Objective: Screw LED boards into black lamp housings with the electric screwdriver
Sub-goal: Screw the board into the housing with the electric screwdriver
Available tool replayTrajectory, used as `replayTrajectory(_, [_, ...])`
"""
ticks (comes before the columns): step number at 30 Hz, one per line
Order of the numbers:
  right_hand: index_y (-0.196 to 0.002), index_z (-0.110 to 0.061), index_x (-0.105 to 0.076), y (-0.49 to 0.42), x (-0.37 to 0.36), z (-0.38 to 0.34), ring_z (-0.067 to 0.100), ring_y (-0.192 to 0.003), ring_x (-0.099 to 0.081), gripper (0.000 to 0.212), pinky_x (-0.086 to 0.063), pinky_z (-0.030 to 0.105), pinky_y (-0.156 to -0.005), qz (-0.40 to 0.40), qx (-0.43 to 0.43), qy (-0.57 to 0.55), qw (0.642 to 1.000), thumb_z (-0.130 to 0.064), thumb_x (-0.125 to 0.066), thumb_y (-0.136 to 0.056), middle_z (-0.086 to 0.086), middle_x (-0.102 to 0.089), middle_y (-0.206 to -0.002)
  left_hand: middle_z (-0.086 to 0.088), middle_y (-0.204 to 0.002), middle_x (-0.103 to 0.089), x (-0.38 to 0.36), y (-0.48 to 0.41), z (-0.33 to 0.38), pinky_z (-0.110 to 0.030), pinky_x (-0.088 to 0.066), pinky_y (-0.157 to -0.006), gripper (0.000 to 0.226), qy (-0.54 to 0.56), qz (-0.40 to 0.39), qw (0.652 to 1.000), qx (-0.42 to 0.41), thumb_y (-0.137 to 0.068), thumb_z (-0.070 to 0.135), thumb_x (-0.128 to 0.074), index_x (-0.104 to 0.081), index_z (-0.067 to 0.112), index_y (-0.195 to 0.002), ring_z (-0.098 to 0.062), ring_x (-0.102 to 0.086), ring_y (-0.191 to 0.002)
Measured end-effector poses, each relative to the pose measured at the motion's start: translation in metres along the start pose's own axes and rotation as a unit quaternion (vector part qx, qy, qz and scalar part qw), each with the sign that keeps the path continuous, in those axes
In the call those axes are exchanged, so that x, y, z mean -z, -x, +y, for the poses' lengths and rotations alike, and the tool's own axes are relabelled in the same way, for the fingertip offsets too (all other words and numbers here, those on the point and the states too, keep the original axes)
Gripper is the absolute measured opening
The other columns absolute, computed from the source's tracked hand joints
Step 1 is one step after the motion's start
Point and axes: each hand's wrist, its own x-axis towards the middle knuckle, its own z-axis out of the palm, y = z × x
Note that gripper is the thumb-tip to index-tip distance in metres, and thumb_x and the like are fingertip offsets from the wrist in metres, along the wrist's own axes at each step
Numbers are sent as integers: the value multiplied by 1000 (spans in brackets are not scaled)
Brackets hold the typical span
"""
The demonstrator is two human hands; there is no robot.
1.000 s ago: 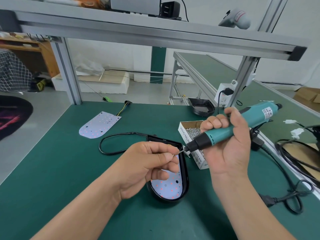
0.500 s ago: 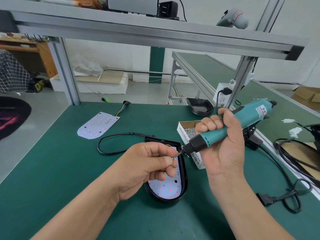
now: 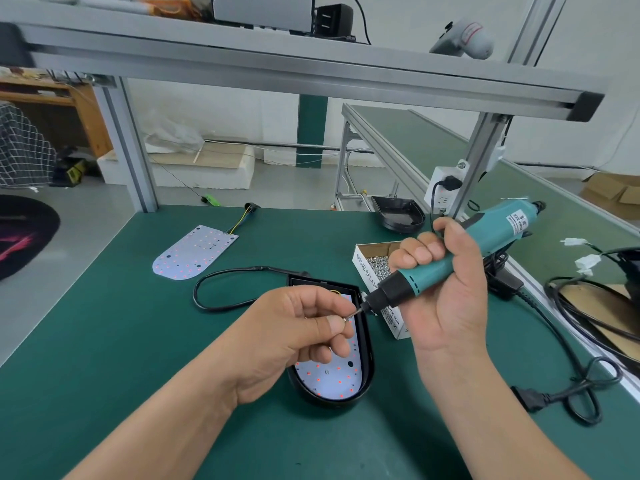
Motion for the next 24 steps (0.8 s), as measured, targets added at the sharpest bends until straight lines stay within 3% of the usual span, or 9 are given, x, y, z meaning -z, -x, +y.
replayTrajectory(10, [-93,-18,-62,-2,2,5,10,-62,-45,11,-46,25,-62,-11,-10,41,999,-19,-58,-103,-6,-45,-70,-13,-88,-79,2,-2,-4,-29,-56,-69,22,-149,34,988,-36,-97,3,-69,-79,23,-95,-24,-72,-78])
replayTrajectory(17, [-94,-16,-62,-2,7,10,12,-64,-47,9,-48,26,-64,29,-8,11,999,-18,-62,-102,-4,-44,-72,-11,-90,-80,3,-3,-8,-26,-56,-65,21,-166,45,984,-56,-99,2,-65,-77,19,-99,-23,-72,-74])
replayTrajectory(24, [-92,-15,-62,-2,6,11,11,-63,-45,9,-48,25,-63,48,-5,-11,999,-19,-64,-100,-5,-43,-72,-6,-91,-80,6,-4,-8,-28,-55,-65,13,-182,49,980,-59,-104,21,-65,-76,26,-109,-20,-66,-64])
